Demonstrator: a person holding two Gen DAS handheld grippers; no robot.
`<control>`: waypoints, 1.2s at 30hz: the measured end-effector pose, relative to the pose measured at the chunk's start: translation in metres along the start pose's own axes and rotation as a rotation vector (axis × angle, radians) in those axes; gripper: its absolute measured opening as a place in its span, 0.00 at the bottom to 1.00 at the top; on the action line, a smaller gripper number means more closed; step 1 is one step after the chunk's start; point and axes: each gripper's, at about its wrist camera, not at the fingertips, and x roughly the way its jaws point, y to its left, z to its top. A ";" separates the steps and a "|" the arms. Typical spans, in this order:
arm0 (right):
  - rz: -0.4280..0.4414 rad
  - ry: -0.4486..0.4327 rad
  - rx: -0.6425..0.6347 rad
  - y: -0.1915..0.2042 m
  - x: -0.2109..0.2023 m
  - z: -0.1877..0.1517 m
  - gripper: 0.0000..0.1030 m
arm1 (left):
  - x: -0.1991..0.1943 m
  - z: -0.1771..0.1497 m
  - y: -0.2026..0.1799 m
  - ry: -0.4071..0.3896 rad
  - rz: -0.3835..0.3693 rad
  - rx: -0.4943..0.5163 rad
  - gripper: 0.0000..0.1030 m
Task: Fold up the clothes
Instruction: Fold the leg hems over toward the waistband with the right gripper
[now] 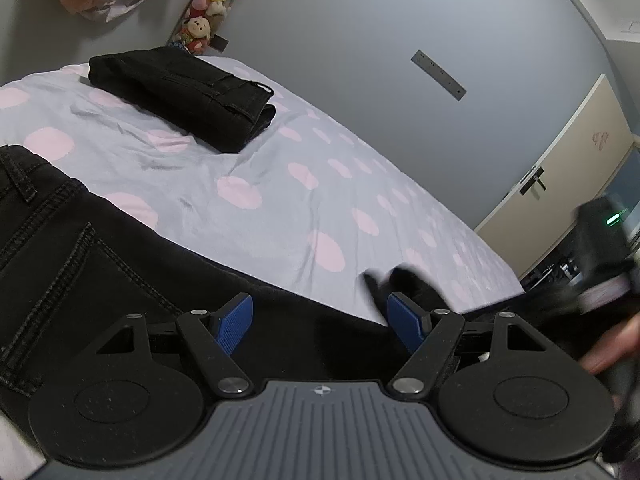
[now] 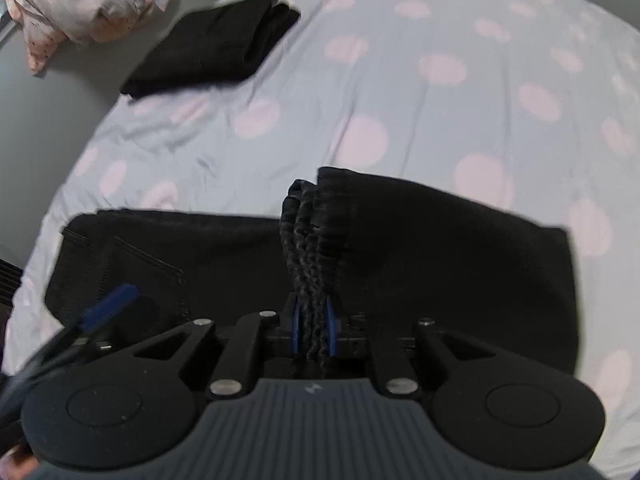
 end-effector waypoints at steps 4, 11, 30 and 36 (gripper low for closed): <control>-0.040 0.034 -0.038 0.009 0.041 -0.020 0.17 | 0.006 0.000 0.002 0.018 0.006 -0.002 0.85; -0.031 -0.006 -0.179 0.030 0.028 -0.039 0.34 | 0.005 -0.001 0.002 0.016 0.029 -0.001 0.85; -0.094 -0.260 -0.409 0.015 -0.002 -0.131 0.28 | 0.016 -0.016 -0.010 0.119 0.014 0.034 0.85; 0.007 -0.335 -0.242 0.003 -0.036 -0.124 0.21 | 0.014 -0.014 -0.011 0.103 0.000 0.033 0.85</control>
